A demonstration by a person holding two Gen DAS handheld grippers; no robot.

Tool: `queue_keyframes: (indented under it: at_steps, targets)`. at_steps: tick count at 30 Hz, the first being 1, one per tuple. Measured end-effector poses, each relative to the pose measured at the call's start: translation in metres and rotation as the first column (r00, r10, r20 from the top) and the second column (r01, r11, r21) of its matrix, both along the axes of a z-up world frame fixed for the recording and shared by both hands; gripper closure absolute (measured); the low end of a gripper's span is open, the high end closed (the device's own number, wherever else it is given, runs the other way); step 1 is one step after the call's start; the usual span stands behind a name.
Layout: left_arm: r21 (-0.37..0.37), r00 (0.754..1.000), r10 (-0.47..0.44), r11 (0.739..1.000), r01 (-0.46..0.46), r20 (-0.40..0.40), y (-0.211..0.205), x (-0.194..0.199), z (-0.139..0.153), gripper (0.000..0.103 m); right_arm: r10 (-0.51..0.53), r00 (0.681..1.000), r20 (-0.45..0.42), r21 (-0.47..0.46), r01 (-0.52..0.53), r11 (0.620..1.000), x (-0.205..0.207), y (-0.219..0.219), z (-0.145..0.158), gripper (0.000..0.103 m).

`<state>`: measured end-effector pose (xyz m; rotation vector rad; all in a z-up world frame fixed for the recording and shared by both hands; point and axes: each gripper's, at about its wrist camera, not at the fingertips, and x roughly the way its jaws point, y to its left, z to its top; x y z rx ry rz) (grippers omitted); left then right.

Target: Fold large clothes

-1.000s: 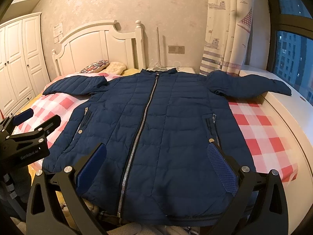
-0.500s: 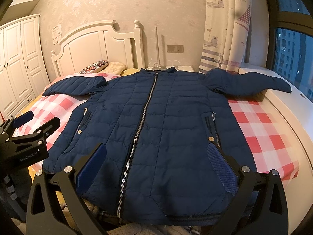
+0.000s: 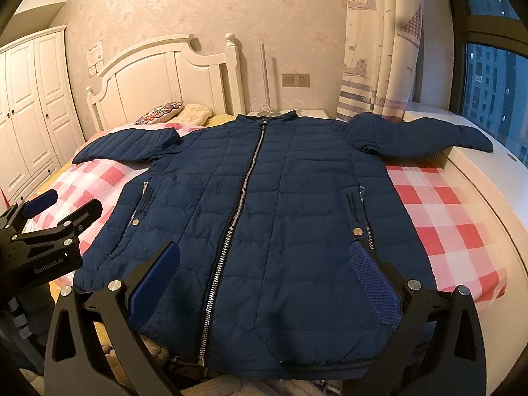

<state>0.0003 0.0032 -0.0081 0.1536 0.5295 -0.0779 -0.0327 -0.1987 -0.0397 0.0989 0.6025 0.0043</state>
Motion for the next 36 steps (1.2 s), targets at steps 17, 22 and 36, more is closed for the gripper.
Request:
queue_keyframes:
  at_steps: [17,22,36]
  targets:
    - [0.0,1.0,0.0,1.0,0.0,-0.002,0.0,0.0,-0.001,0.002,-0.001,1.0,-0.001,0.003,0.001,1.0,0.0,0.0,0.0,0.004]
    - [-0.001,1.0,0.0,1.0,0.0,-0.003,0.0,0.0,-0.001,0.002,-0.002,1.0,-0.001,0.006,0.002,1.0,0.0,0.0,-0.001,0.004]
    - [0.013,0.994,-0.077,0.997,0.078,-0.084,-0.013,0.036,-0.025,0.002,-0.072,0.997,-0.028,0.019,0.073,0.997,0.019,-0.03,-0.01,0.004]
